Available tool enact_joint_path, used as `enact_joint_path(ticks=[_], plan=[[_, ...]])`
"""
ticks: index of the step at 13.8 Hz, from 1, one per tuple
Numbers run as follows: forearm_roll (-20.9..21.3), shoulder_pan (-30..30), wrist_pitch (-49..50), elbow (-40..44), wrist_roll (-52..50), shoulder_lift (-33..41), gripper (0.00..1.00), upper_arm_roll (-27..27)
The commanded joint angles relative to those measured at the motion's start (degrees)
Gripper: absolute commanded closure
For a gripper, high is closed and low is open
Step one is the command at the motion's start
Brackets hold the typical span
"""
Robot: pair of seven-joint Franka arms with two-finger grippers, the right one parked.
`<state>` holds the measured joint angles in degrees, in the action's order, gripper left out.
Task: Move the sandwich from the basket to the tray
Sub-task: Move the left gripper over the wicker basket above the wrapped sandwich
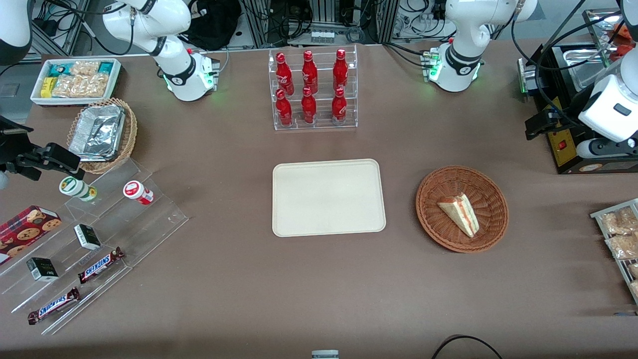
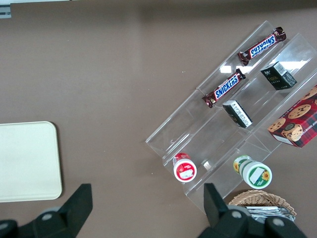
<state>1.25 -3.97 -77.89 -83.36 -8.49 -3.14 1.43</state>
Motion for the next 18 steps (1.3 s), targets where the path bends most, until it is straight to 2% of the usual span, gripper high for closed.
enact_joint_path(ticks=[1,7,14,18], plan=[[0.77,0.02,0.46,0.13,0.49,-0.11,0.0,0.24],[0.78,-0.24,-1.11,-1.54,-0.21,-4.06,0.0,0.33],[0.86,-1.04,-21.31,-17.69,-11.71,-4.77,0.0,0.59],[0.6,-1.56,-24.85,-19.82,-16.9,-5.73,0.0,0.68]])
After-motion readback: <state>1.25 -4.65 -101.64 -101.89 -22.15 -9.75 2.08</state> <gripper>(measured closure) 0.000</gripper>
